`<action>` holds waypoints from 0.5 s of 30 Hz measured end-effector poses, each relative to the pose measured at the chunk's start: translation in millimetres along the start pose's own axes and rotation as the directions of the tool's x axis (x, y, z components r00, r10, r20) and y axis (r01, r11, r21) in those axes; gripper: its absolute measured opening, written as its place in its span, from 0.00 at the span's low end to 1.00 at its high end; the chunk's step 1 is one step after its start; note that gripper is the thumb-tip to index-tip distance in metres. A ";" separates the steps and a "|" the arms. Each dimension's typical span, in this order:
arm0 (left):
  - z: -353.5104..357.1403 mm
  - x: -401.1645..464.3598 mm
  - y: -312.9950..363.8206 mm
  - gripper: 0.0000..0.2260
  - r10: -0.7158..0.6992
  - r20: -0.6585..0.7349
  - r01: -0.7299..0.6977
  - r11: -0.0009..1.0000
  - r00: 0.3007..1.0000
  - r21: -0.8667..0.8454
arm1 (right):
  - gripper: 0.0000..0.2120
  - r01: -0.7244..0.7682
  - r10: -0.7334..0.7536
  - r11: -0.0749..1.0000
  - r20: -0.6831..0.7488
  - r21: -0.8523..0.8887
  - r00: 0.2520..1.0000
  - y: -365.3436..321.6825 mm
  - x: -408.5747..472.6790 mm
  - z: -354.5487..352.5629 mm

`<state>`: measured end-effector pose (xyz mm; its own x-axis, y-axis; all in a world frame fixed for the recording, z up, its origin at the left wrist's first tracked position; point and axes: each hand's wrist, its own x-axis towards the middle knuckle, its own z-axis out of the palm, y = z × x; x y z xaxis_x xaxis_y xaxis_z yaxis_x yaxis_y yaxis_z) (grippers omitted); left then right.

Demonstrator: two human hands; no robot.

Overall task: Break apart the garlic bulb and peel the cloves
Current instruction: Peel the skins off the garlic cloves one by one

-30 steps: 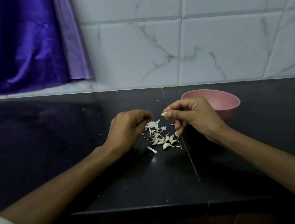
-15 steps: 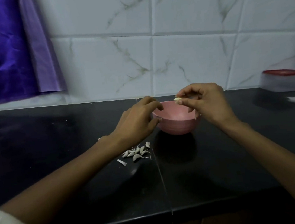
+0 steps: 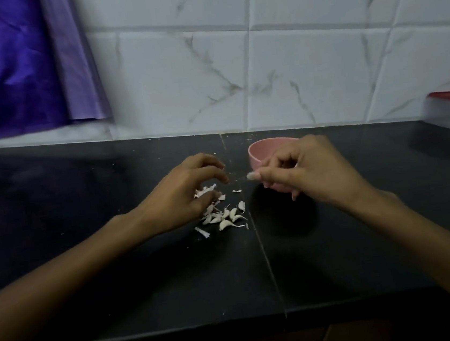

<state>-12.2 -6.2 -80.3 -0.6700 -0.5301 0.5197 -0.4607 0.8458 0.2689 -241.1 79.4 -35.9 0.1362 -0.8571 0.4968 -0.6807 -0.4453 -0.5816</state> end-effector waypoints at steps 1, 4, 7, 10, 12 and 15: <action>0.0 -4.8 -4.2 0.12 -0.010 0.009 0.010 1.000 1.000 0.002 | 0.06 -0.003 0.003 1.000 0.058 -0.006 0.998 -0.7 1.9 7.7; -0.4 -11.0 -11.2 0.10 -0.047 0.013 0.047 0.999 0.999 -0.017 | 0.09 0.043 -0.022 0.995 0.214 -0.093 0.977 4.0 8.8 26.7; 2.3 -11.5 -12.0 0.09 -0.062 0.000 0.062 0.996 0.998 -0.063 | 0.07 0.101 -0.037 0.978 0.322 -0.183 0.946 8.0 12.8 34.5; 6.2 -12.7 -11.0 0.08 -0.046 -0.006 0.046 0.996 0.999 -0.073 | 0.07 0.159 -0.052 0.954 0.382 -0.254 0.923 11.0 13.0 37.6; 7.1 -12.9 -9.0 0.08 -0.037 -0.015 0.036 0.997 0.999 -0.068 | 0.07 0.188 -0.070 0.948 0.407 -0.256 0.911 10.4 11.3 39.4; 6.8 -12.2 -6.7 0.10 -0.037 -0.035 0.035 0.998 0.999 -0.058 | 0.07 0.228 -0.109 0.946 0.433 -0.232 0.895 6.5 9.1 45.3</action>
<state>-4.9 -5.8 -93.9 -0.6316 -0.5586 0.5376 -0.4495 0.8288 0.3332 -211.7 57.0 -64.3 0.5076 -0.8306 0.2292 -0.7800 -0.5559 -0.2874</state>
